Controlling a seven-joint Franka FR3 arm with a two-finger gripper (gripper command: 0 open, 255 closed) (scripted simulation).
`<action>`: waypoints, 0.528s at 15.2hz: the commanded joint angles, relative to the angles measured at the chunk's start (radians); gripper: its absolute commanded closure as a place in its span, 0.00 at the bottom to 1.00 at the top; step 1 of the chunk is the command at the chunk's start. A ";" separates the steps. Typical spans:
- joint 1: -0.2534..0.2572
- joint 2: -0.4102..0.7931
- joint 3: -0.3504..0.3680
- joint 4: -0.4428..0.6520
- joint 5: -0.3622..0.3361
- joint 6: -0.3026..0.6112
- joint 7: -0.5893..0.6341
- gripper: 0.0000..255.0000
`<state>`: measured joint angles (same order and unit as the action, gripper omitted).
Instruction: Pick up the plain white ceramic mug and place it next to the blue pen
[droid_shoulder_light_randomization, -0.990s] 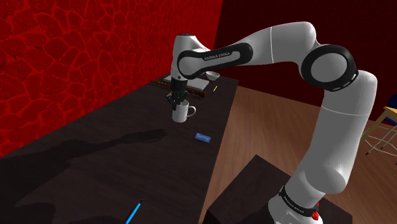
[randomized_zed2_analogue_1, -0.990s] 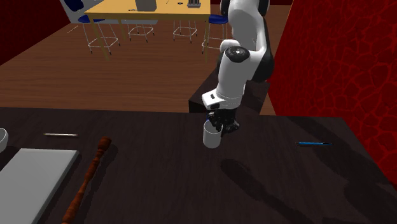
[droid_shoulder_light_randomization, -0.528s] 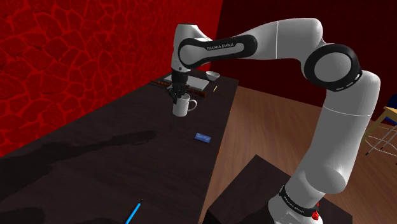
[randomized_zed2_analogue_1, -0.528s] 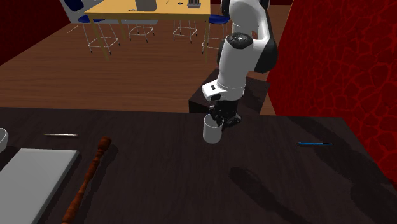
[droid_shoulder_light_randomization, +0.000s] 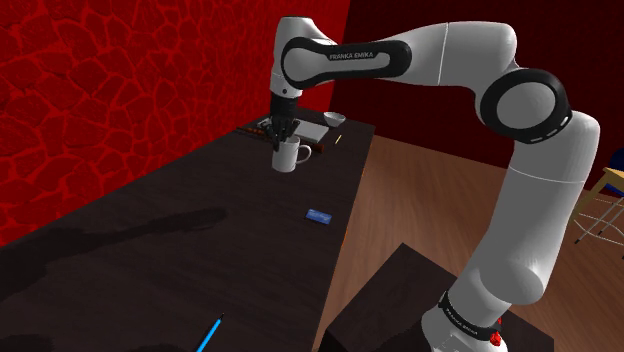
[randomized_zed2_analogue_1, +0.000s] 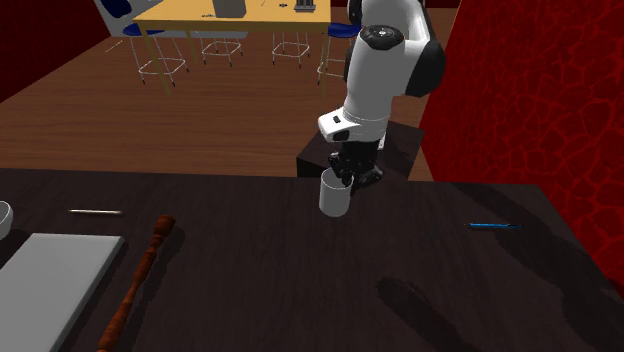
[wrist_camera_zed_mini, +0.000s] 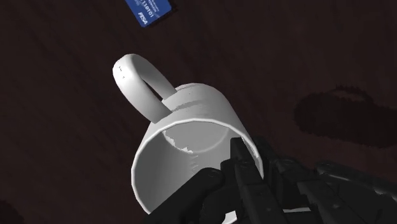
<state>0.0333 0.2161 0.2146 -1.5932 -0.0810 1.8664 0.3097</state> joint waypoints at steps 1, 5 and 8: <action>0.001 -0.002 0.001 0.025 0.001 -0.028 -0.001 1.00; 0.014 -0.008 0.009 0.046 0.000 -0.055 0.019 1.00; 0.053 -0.022 0.034 0.027 -0.006 -0.054 0.085 1.00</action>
<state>0.0699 0.2003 0.2381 -1.5553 -0.0846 1.8096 0.3655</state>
